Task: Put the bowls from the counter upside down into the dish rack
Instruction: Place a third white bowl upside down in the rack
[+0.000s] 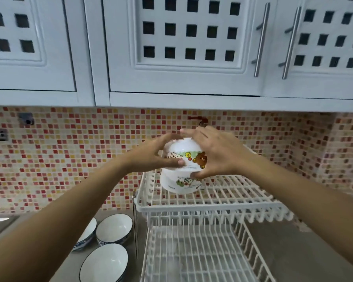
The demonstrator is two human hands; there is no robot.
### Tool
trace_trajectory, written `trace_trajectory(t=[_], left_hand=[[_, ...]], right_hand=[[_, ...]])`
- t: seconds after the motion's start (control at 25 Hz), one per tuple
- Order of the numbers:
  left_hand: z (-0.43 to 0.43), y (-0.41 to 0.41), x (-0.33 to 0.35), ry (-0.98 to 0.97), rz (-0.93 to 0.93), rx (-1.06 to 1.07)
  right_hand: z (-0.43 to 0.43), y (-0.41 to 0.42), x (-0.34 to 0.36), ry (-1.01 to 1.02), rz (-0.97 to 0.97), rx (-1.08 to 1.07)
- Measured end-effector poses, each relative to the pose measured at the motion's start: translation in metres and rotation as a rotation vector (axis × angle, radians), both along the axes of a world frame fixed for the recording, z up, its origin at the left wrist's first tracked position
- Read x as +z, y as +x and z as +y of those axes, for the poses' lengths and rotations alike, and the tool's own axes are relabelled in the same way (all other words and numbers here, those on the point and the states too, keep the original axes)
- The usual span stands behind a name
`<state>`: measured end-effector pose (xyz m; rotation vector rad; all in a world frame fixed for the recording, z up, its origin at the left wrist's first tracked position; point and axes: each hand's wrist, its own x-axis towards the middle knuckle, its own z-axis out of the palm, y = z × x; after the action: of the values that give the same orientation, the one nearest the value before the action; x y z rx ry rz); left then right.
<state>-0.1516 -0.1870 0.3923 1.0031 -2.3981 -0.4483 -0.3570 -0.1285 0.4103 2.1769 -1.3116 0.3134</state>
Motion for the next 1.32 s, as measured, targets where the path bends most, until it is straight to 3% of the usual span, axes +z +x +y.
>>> trace_trajectory(t=[0.12,0.24,0.32,0.56,0.68,1.0,1.32], left_hand=[[0.003,-0.011,-0.005,-0.093,0.036,0.061],[0.011,-0.016,-0.017,-0.240,-0.081,0.133],[0.017,-0.017,-0.028,-0.260,-0.146,0.163],[0.015,-0.014,-0.051,-0.145,-0.275,0.172],[0.010,-0.011,-0.057,-0.202,-0.325,0.156],[-0.005,-0.009,-0.071,-0.263,-0.318,0.145],[-0.001,-0.009,-0.066,-0.199,-0.347,0.154]], right_hand=[[-0.007,-0.013,-0.014,0.046,-0.050,0.050],[-0.011,-0.026,-0.029,0.419,-0.430,0.038],[-0.019,-0.035,-0.044,0.526,-0.565,0.053],[-0.036,-0.039,-0.077,0.528,-0.521,0.105],[-0.041,-0.038,-0.090,0.517,-0.530,0.127],[-0.048,-0.039,-0.099,0.525,-0.493,0.149],[-0.046,-0.037,-0.095,0.560,-0.474,0.144]])
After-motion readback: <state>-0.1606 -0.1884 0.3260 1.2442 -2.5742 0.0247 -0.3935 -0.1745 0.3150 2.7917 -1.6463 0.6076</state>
